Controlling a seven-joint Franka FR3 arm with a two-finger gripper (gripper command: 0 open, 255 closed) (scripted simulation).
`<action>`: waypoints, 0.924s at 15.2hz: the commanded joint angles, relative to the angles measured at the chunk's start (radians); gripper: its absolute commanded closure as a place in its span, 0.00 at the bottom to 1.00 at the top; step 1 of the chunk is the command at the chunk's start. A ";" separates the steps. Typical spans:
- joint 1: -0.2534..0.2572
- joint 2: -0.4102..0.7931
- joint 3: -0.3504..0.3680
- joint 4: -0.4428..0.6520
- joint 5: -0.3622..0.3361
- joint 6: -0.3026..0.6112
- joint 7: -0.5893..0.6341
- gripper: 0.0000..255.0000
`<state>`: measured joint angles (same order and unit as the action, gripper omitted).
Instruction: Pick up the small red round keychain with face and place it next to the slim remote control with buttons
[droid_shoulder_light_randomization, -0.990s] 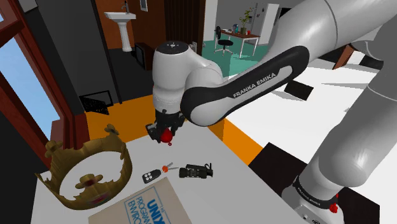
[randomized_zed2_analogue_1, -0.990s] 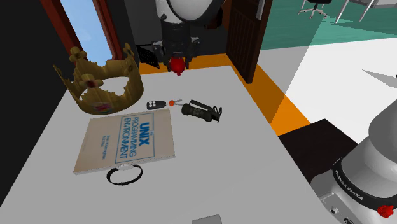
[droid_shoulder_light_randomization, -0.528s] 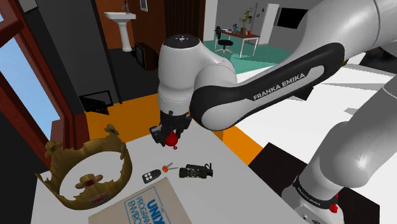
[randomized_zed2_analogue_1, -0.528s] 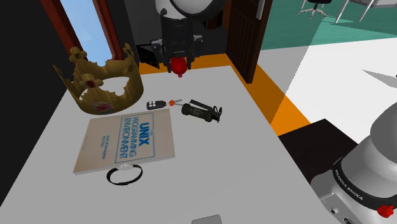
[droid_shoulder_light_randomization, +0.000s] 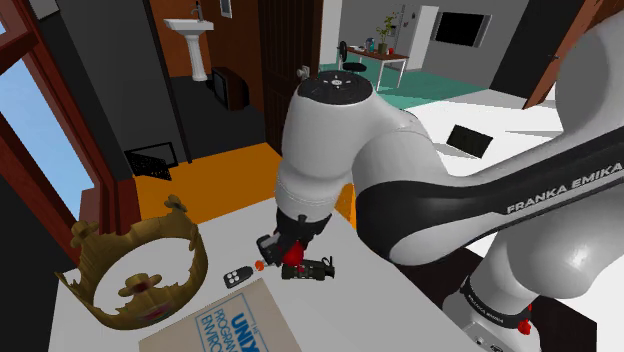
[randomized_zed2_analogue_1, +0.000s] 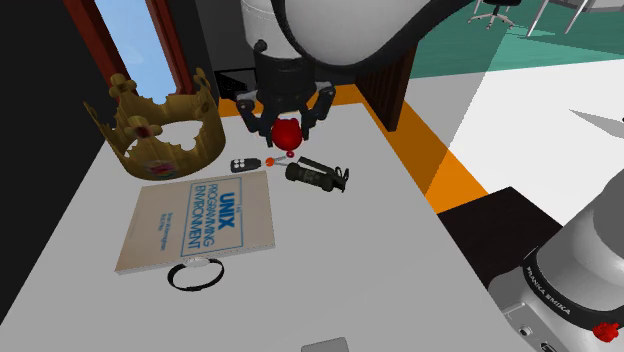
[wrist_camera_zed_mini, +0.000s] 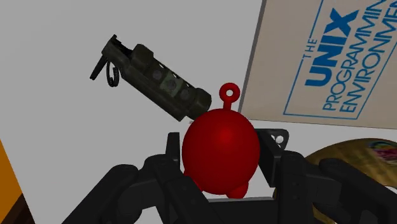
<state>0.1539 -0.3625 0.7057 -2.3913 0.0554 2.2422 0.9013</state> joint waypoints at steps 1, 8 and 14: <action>0.042 -0.061 0.005 -0.037 0.044 -0.019 0.015 1.00; 0.181 -0.212 0.056 -0.106 0.154 -0.096 0.113 1.00; 0.260 -0.277 0.109 -0.127 0.214 -0.137 0.196 1.00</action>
<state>0.4077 -0.6355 0.8093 -2.5119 0.2636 2.1033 1.0900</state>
